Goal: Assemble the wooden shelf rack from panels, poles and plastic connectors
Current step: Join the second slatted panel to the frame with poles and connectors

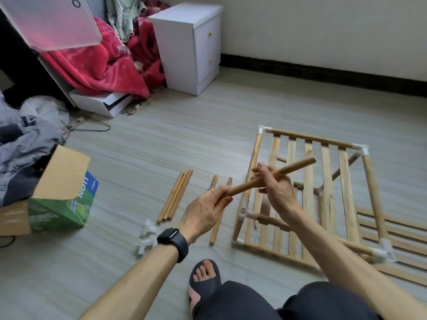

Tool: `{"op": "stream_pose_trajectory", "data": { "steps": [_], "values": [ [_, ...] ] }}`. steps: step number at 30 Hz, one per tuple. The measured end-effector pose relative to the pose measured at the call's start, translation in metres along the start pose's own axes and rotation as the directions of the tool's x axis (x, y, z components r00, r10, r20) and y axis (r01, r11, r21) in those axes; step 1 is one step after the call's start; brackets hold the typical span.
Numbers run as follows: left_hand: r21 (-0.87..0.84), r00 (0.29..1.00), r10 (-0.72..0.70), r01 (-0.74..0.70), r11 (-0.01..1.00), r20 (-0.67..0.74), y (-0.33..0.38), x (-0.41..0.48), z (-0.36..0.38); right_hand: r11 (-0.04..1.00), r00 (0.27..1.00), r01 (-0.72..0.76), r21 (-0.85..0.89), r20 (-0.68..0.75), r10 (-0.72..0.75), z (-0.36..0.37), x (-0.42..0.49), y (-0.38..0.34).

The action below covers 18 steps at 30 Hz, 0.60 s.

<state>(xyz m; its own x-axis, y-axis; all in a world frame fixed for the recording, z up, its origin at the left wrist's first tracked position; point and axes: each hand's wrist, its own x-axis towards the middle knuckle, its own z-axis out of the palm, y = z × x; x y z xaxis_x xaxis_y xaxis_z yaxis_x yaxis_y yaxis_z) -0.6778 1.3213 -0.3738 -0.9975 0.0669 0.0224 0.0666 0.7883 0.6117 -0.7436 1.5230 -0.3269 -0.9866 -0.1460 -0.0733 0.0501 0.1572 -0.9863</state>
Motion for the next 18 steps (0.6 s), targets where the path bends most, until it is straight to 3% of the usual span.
{"op": "stream_pose_trajectory", "data": {
  "steps": [2, 7, 12, 18],
  "values": [
    [-0.005, 0.999, 0.019, -0.019, 1.0, 0.049, 0.013, 0.004, -0.002, 0.998, 0.998, 0.004, 0.06, -0.067, 0.0, -0.013, -0.007, -0.006],
    [-0.208, 0.979, -0.071, 0.112, 0.972, 0.193, 0.028, 0.0, 0.019, 0.993, 0.982, -0.015, 0.115, -0.185, 0.036, -0.046, -0.028, -0.009],
    [-0.17, 0.982, -0.127, 0.151, 0.974, 0.143, 0.03, -0.008, 0.038, 0.994, 0.99, -0.041, 0.106, -0.128, 0.055, -0.052, -0.039, -0.007],
    [-0.111, 0.989, -0.127, 0.136, 0.985, 0.079, 0.028, -0.014, 0.044, 0.973, 0.979, 0.192, -0.131, -0.038, -0.198, -0.04, -0.037, -0.024]
  ]
}}
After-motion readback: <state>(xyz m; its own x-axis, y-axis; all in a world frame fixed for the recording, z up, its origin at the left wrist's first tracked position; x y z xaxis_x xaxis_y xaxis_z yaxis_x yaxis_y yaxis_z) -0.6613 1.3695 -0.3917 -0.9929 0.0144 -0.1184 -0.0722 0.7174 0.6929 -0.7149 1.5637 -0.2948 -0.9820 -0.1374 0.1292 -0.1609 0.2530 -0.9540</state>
